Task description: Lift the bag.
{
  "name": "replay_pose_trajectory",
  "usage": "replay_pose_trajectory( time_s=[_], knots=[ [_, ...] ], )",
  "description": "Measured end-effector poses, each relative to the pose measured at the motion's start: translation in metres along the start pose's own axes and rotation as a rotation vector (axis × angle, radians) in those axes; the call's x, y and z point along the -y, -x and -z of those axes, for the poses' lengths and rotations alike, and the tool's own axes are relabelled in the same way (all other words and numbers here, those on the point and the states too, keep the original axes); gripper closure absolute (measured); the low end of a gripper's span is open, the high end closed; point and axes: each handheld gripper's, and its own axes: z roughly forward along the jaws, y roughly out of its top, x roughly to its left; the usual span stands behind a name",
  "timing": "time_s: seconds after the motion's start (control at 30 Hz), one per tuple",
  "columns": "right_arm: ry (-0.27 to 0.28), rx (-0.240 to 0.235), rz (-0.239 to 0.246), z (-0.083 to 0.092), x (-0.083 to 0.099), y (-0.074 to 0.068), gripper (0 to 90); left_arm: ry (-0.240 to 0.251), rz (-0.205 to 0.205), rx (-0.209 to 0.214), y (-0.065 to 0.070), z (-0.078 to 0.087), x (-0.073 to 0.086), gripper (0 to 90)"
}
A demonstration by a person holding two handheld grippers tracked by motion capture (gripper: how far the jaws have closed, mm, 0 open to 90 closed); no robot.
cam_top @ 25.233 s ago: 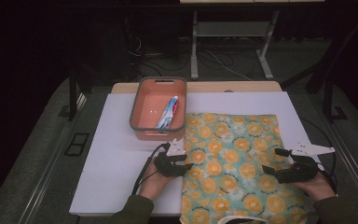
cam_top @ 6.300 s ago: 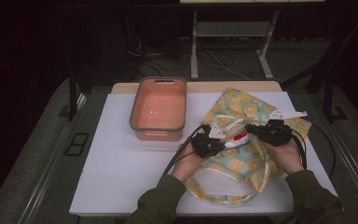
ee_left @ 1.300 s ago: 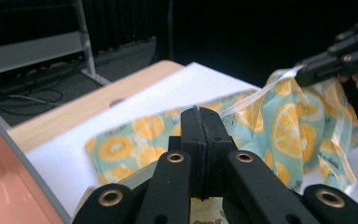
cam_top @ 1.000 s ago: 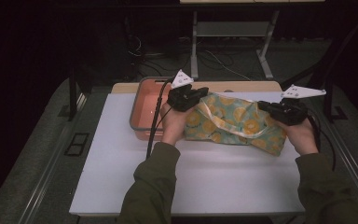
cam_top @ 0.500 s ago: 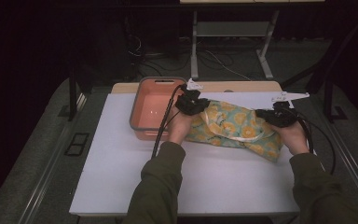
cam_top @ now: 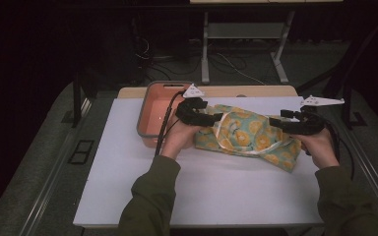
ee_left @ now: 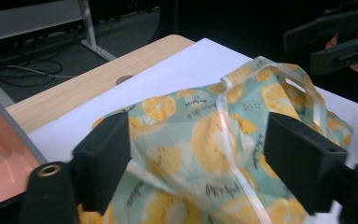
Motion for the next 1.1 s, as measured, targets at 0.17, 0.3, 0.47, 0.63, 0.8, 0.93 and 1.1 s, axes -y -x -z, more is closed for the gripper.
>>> replay_pose_trajectory(
  time_s=[0.17, 0.3, 0.47, 0.63, 0.8, 0.93, 1.1],
  knots=[
    [0.024, -0.021, 0.026, 0.009, 0.000, -0.012, 26.1, 0.006, -0.002, 0.019, 0.004, 0.019, 0.009, 15.4],
    [0.019, -0.063, 0.041, 0.013, 0.004, -0.020, 25.2, 0.008, -0.013, 0.031, 0.009, 0.034, 0.022, 13.4],
    [0.023, -0.098, 0.061, 0.017, 0.007, -0.031, 24.4, 0.013, -0.028, 0.035, 0.016, 0.051, 0.037, 12.9],
    [0.022, -0.152, 0.088, 0.021, 0.012, -0.047, 23.1, 0.027, -0.040, 0.052, 0.027, 0.069, 0.053, 12.9],
    [0.011, -0.182, 0.102, 0.022, 0.023, -0.060, 21.5, 0.010, -0.045, 0.057, 0.037, 0.084, 0.070, 12.7],
    [-0.006, -0.206, 0.098, 0.022, 0.034, -0.067, 19.9, 0.003, -0.046, 0.058, 0.041, 0.093, 0.086, 10.7],
    [-0.003, -0.205, 0.111, 0.024, 0.050, -0.073, 18.5, -0.010, -0.037, 0.071, 0.041, 0.101, 0.106, 7.3]
  ],
)
